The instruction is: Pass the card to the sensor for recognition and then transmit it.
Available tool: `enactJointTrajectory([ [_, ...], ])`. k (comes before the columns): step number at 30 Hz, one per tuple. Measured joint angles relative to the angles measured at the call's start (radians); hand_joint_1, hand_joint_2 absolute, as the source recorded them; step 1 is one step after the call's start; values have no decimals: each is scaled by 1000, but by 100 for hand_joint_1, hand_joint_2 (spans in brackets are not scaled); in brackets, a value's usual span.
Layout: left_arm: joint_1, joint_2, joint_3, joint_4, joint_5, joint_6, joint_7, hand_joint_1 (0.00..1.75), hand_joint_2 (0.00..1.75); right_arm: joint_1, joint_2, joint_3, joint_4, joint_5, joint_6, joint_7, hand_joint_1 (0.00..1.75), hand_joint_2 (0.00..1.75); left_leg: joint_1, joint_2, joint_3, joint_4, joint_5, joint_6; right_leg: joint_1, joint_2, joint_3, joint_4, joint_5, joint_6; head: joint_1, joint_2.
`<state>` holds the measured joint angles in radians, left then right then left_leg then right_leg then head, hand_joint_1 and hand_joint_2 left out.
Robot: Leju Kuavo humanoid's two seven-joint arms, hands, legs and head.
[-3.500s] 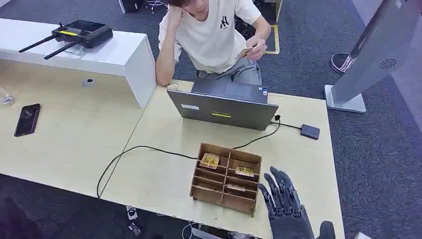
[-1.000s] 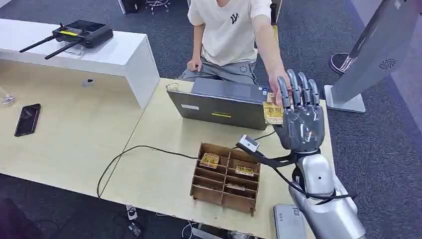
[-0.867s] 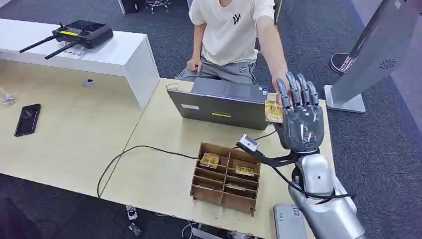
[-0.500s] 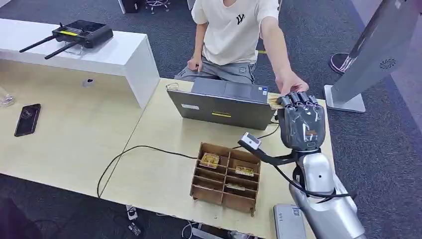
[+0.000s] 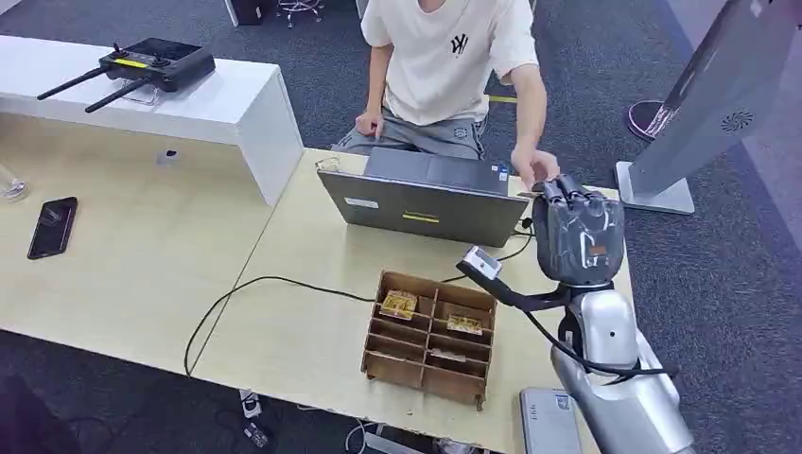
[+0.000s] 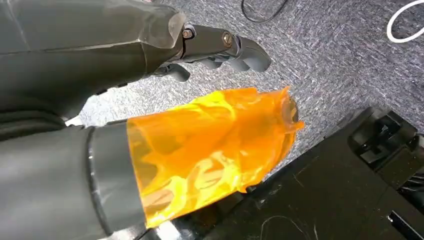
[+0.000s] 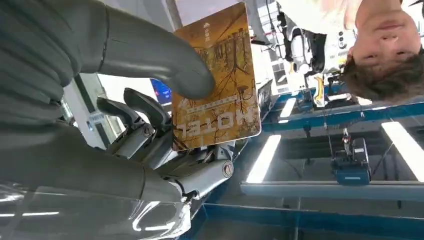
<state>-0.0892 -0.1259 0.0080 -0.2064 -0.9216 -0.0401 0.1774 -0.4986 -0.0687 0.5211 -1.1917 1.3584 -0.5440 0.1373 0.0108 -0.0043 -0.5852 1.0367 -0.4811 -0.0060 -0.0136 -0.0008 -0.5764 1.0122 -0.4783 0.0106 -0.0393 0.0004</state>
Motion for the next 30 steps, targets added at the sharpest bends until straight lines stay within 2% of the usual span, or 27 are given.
enactJointTrajectory([
  [9, 4, 0, 0, 0, 15, 16, 0, 0, 0, 48, 21, -47, -77, -158, -3, -52, 175, 175, 0, 0, 0, 0, 0, 0, 0, 0, 0, 0, 0, 0, 0, 0],
  [16, 22, 0, 3, 0, 45, 47, -14, 0, 0, 142, 48, -121, -273, -418, -5, -130, 175, 175, 0, 0, -1, 0, 0, 0, 0, 0, -1, 0, 0, 0, 0, 0],
  [25, 56, -1, 33, 0, 99, 92, -47, 0, 0, 347, 53, -238, -545, -783, 25, -245, 175, 175, 0, 0, -1, 0, -1, 0, 0, 0, -1, -1, -1, 0, 0, 0],
  [30, 75, -4, 68, 0, 140, 113, -65, 0, 0, 516, 53, -311, -664, -1012, 87, -305, 175, 175, 0, -1, -2, 0, -2, 0, 0, -1, -2, -1, -1, 0, 0, 0],
])
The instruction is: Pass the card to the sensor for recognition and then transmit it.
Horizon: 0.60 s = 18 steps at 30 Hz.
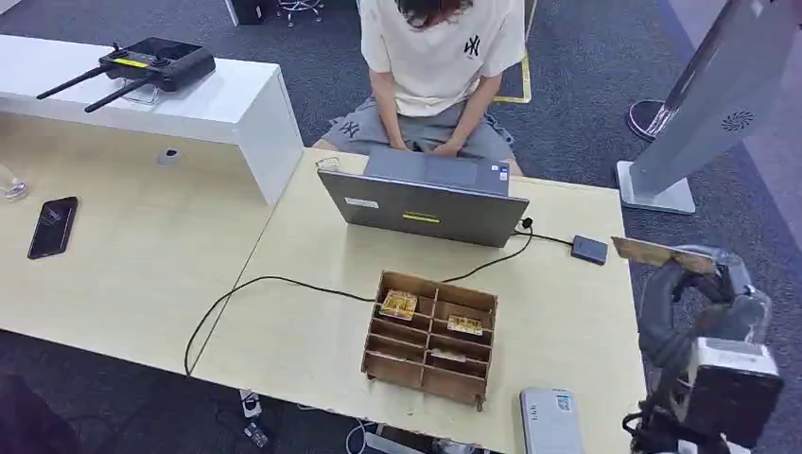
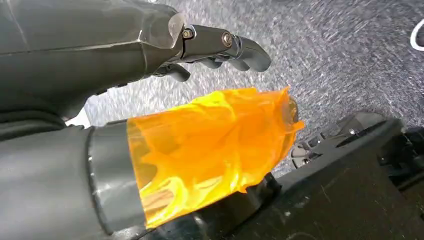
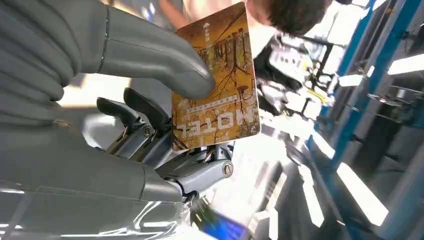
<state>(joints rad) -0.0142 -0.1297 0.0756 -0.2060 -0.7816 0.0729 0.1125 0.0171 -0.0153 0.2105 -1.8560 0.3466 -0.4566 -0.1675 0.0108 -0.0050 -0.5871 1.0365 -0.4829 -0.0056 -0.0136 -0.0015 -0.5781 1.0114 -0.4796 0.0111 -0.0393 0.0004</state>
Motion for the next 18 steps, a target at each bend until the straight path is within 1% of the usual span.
enactJointTrajectory([
  [4, 6, -5, 23, 0, 24, 11, -2, 0, 0, 87, 0, -37, -45, -105, 52, -3, 175, 175, 0, 1, 0, 0, -1, 0, 0, 1, -1, 0, 0, 0, 0, 0],
  [6, 10, -5, 40, 0, 34, 14, -5, 0, 0, 154, 0, -52, -64, -156, 78, 1, 175, 175, 0, -2, 0, 0, -1, 0, 0, -2, 0, 0, -1, 1, 1, 0],
  [9, 17, -5, 63, 0, 55, 24, -7, 0, 0, 214, 0, -60, -67, -235, 118, 27, 175, 175, 0, 0, 0, 0, -1, 0, 0, 0, -1, 0, -1, 1, 0, 0],
  [11, 18, -6, 77, 0, 70, 29, -9, 0, 0, 261, -5, -61, -67, -299, 143, 57, 175, 175, 0, -1, -1, 0, -1, 0, 0, -1, 0, 0, -2, 1, 0, 0],
  [13, 22, -5, 89, 0, 78, 32, -11, 0, 0, 297, -13, -61, -64, -338, 151, 70, 175, 175, 0, -1, -1, 0, -1, 0, 0, -1, -1, 0, -2, 1, 0, 0],
  [15, 24, -5, 98, 0, 80, 32, -12, 0, 0, 317, -19, -61, -62, -350, 153, 74, 175, 175, 0, 0, -1, 0, -1, 0, 0, 0, -1, 0, -2, 1, 0, 0],
  [18, 24, -6, 111, 0, 87, 32, -12, 0, 0, 341, -42, -53, -57, -402, 161, 122, 175, 175, 0, 0, -1, 0, -1, 0, 0, 0, -1, 0, -2, 1, 0, 0],
])
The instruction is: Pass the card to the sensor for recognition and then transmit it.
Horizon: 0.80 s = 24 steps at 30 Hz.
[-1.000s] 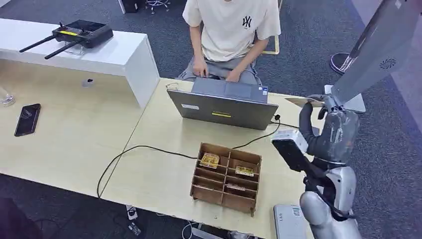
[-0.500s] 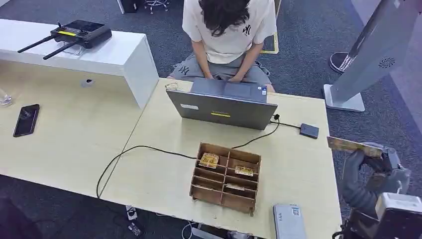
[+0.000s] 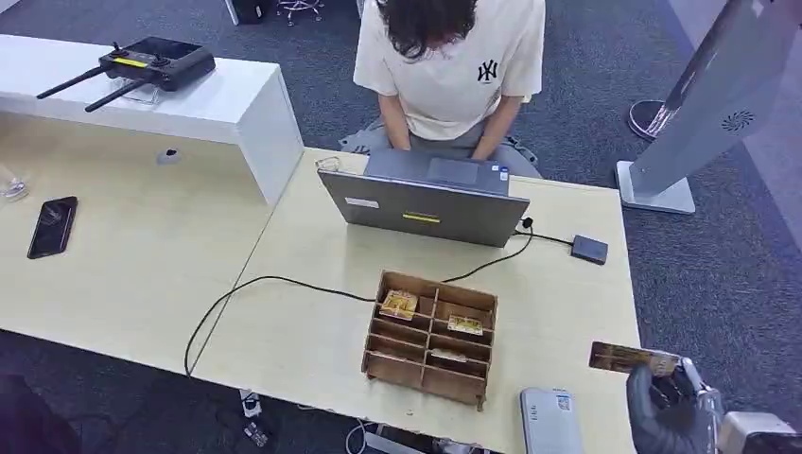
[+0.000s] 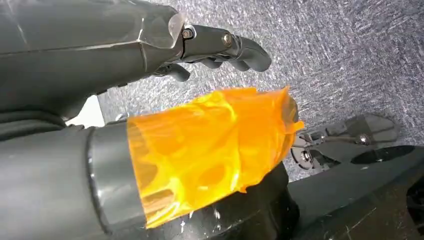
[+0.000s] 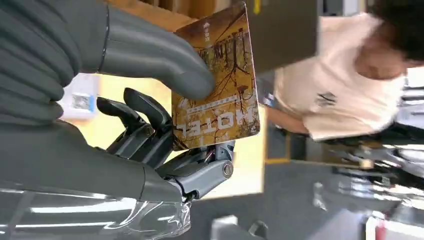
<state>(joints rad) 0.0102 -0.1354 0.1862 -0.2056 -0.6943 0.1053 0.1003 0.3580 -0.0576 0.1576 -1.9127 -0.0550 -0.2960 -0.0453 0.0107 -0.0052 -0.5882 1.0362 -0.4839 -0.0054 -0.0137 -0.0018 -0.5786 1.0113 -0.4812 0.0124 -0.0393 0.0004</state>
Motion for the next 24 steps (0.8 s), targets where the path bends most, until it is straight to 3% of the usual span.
enactJointTrajectory([
  [7, 0, -17, 23, 0, 12, 42, 31, 0, 0, 49, -140, 107, 55, -232, -56, 77, 175, 175, -1, 0, 0, 0, -1, 2, -1, 0, 0, 0, 0, 0, 0, 0],
  [12, 0, -22, 29, 0, 15, 45, 33, 0, 0, 50, -276, 210, 87, -286, -144, 104, 175, 175, -1, 0, 0, 0, -1, 2, -1, 0, 0, 0, 0, 0, 0, 0],
  [19, 2, -6, 33, 8, 15, -6, 3, 0, 0, 19, -419, 340, 103, -155, -261, 171, 175, 175, -1, 1, 0, 0, -1, 2, -1, 0, 0, 0, 0, 0, 0, 0],
  [24, 3, 0, 41, 10, 15, -9, -2, 0, 0, -22, -457, 409, 105, 54, -285, 249, 175, 175, 0, 1, 0, 0, -1, 2, 0, 0, 0, 0, 0, 0, 0, 0],
])
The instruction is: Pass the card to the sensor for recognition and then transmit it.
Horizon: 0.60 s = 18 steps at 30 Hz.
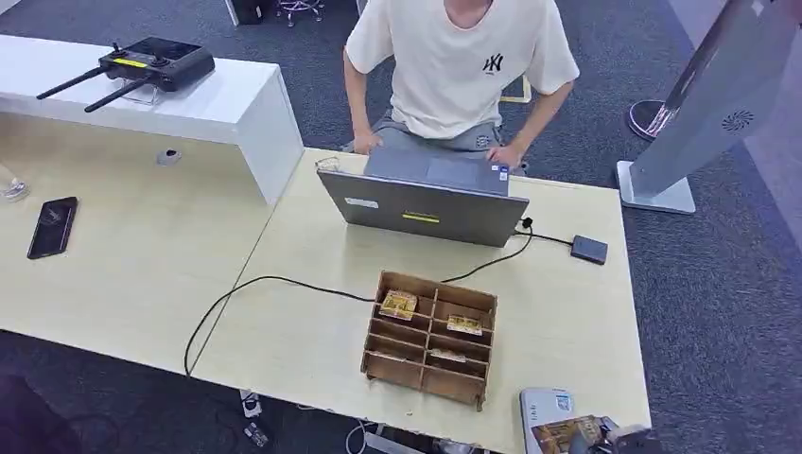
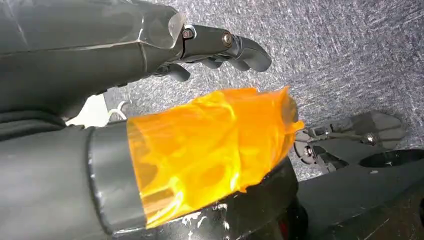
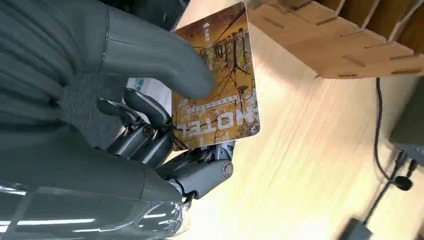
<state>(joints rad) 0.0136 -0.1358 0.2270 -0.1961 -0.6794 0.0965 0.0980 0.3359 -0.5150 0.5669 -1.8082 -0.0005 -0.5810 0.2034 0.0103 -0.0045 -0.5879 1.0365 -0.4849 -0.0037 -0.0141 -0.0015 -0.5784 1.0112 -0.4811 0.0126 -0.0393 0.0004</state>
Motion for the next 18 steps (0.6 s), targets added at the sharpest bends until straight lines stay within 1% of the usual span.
enactJointTrajectory([
  [1, 0, 1, 1, 0, 0, 0, -1, 0, 0, -10, -2, 13, 0, 51, 2, 17, 175, 175, 0, 0, 0, 0, 0, 0, 0, 0, 0, 0, 0, 0, 0, 0],
  [3, 0, 2, 3, 1, 0, 0, -3, 0, 0, -30, -2, 30, -1, 112, 13, 40, 175, 175, 0, 0, 0, 0, 0, 0, 0, 0, 0, 0, 0, 0, 0, 0],
  [6, 0, 2, 3, 1, -5, -1, -3, 0, 0, -53, -2, 48, -1, 180, 55, 66, 175, 175, 0, 0, 0, 0, 0, 0, 0, 0, 0, 0, 0, 0, 0, 0],
  [11, 0, 3, 3, 1, -15, -10, -3, 0, 0, -92, 3, 73, 8, 212, 138, 78, 175, 175, 0, 0, 0, 0, 0, 0, 0, 0, 0, 0, 0, 0, 0, 0],
  [15, 0, 4, 3, 1, -23, -13, -2, 0, 0, -127, 16, 83, 44, 220, 202, 80, 175, 175, 0, 0, 0, 0, 0, 0, 0, 0, 0, 0, 0, 0, 0, 0],
  [18, -1, 4, 2, 1, -44, -21, 5, 0, 0, -137, 24, 82, 75, 226, 230, 91, 175, 175, 0, 0, 0, 0, 0, 0, 0, 0, 0, 0, 0, 0, 0, 0],
])
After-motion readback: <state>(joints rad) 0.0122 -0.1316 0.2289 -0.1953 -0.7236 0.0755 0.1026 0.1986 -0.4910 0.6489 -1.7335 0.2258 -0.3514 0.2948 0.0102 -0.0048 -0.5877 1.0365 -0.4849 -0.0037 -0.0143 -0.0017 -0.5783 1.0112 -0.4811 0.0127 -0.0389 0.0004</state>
